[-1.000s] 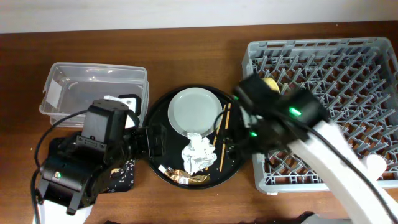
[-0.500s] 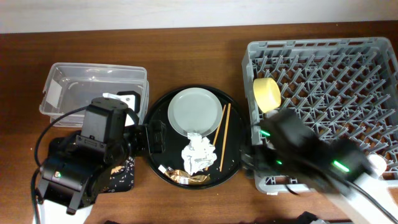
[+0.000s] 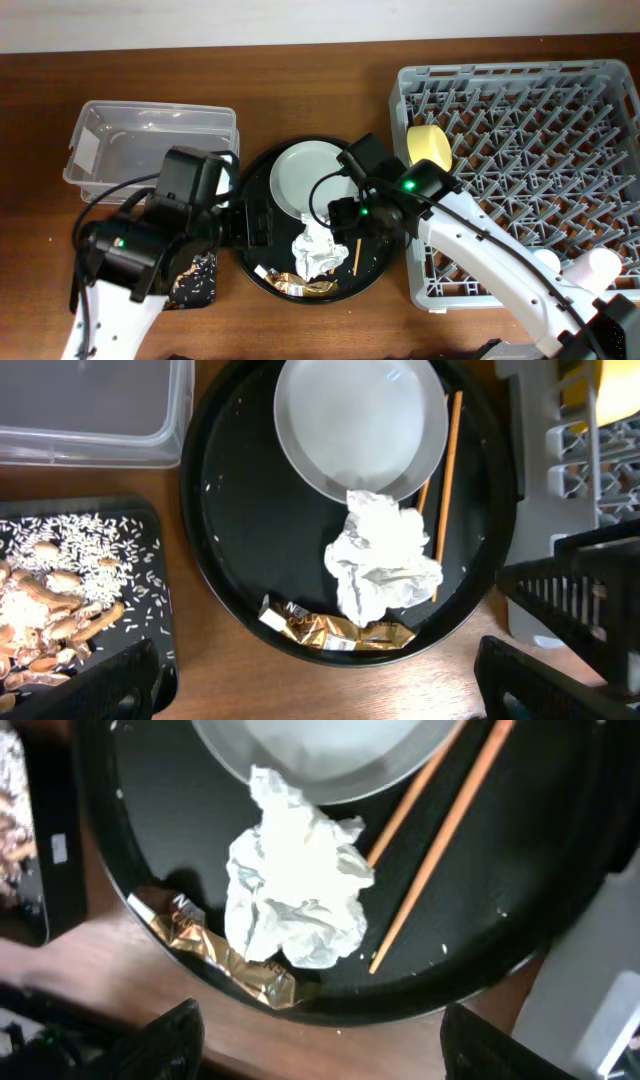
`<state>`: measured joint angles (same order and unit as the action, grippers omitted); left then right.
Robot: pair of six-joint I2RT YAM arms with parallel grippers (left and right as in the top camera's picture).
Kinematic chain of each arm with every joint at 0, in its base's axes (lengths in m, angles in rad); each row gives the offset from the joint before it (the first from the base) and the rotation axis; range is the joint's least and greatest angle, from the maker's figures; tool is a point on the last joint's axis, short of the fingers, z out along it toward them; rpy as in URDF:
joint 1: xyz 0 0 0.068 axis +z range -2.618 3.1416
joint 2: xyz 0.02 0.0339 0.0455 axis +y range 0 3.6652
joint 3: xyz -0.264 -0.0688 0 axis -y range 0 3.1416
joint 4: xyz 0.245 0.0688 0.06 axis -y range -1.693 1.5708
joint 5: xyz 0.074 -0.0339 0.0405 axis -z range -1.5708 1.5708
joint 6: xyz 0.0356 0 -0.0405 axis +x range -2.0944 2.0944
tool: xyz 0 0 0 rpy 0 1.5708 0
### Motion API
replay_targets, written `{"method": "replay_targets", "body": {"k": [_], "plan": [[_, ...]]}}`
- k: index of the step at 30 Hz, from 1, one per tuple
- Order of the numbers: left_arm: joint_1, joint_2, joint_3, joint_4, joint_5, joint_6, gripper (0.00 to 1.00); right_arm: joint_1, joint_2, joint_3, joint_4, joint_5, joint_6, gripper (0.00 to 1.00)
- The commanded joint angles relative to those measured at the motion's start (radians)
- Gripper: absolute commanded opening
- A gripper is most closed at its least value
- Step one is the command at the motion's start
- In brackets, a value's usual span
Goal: Sort waste into correct bins and load items into the dishwasher rack
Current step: 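Reach the right gripper to the white plate edge and grasp it, then lift the white plate and carry it over the rack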
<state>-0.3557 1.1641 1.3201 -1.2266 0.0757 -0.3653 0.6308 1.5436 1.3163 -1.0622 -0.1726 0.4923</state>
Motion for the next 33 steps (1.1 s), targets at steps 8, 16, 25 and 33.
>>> {"method": "replay_targets", "body": {"k": [8, 16, 25, 33], "plan": [[0.005, 0.021, 0.001, -0.010, 0.025, 0.012, 0.99, -0.132, 0.037, 0.000, 0.073, -0.008, 0.011, 0.68], [0.005, 0.021, 0.001, -0.009, 0.024, 0.012, 0.99, -0.152, 0.262, 0.000, 0.313, -0.005, 0.025, 0.54], [0.005, 0.021, 0.001, -0.009, 0.024, 0.012, 0.99, -0.188, 0.393, 0.000, 0.421, 0.068, 0.066, 0.52], [0.005, 0.021, 0.001, -0.009, 0.024, 0.012, 0.99, -0.188, 0.474, 0.000, 0.431, 0.054, 0.061, 0.21]]}}
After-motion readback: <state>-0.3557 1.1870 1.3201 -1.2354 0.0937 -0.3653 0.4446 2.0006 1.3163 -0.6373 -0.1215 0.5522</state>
